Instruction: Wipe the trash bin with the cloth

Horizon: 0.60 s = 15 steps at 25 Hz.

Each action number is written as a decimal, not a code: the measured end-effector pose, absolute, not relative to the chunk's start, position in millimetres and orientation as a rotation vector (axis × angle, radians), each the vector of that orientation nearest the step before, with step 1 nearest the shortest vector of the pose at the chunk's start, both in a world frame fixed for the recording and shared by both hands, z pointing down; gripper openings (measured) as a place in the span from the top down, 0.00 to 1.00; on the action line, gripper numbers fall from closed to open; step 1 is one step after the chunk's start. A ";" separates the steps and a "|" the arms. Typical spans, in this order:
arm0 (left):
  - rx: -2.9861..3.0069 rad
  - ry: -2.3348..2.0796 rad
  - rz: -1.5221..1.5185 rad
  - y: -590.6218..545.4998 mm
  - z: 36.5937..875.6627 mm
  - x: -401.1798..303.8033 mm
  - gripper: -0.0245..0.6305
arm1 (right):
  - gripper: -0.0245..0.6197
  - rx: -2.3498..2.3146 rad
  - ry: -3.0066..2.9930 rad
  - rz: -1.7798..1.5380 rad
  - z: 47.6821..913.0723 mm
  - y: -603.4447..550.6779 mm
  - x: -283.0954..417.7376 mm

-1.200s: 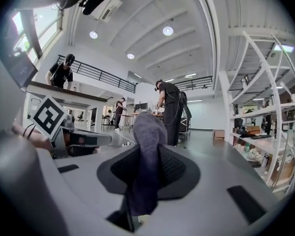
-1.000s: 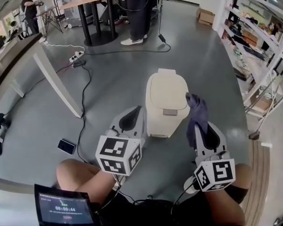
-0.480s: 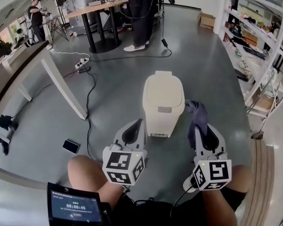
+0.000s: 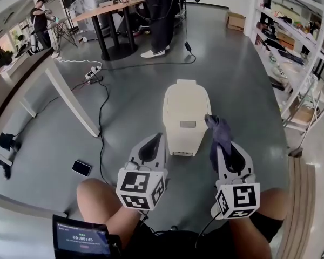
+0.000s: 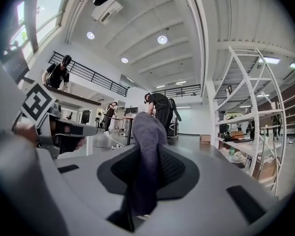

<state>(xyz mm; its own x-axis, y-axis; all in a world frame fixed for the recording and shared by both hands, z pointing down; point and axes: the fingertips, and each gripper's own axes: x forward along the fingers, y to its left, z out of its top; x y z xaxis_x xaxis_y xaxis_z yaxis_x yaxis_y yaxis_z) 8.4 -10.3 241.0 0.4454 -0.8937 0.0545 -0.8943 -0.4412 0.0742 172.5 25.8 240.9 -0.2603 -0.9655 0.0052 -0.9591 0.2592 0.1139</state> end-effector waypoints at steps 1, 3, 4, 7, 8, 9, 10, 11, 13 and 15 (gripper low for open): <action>2.597 -1.599 0.012 -9.0 240.1 9.6 0.97 | 0.83 1.868 -2.430 -0.130 242.0 25.4 173.2; 2.621 -1.586 0.000 -4.5 234.2 11.1 0.97 | 0.83 1.872 -2.426 -0.116 243.0 25.4 173.6; 2.631 -1.583 -0.005 -2.3 231.6 11.3 0.97 | 0.83 1.873 -2.426 -0.109 243.3 26.0 173.4; 2.633 -1.576 -0.008 0.5 231.1 10.7 0.97 | 0.83 1.858 -2.428 -0.112 242.8 28.6 170.2; 2.632 -1.573 -0.006 0.6 232.1 10.7 0.97 | 0.83 1.854 -2.431 -0.113 243.4 28.8 169.0; 2.632 -1.574 -0.001 0.5 233.4 11.0 0.97 | 0.83 1.854 -2.436 -0.111 244.9 28.7 168.4; 2.633 -1.575 0.008 0.4 235.1 11.7 0.97 | 0.83 1.855 -2.443 -0.106 246.6 28.4 168.1; 2.634 -1.575 0.019 0.4 237.2 12.8 0.97 | 0.83 1.854 -2.450 -0.104 247.4 28.4 167.6; 2.632 -1.574 0.043 0.4 242.5 14.8 0.97 | 0.82 1.849 -2.462 -0.107 246.3 29.3 165.8; 2.628 -1.573 0.059 -0.1 246.4 15.9 0.97 | 0.83 1.842 -2.470 -0.114 245.6 30.6 162.9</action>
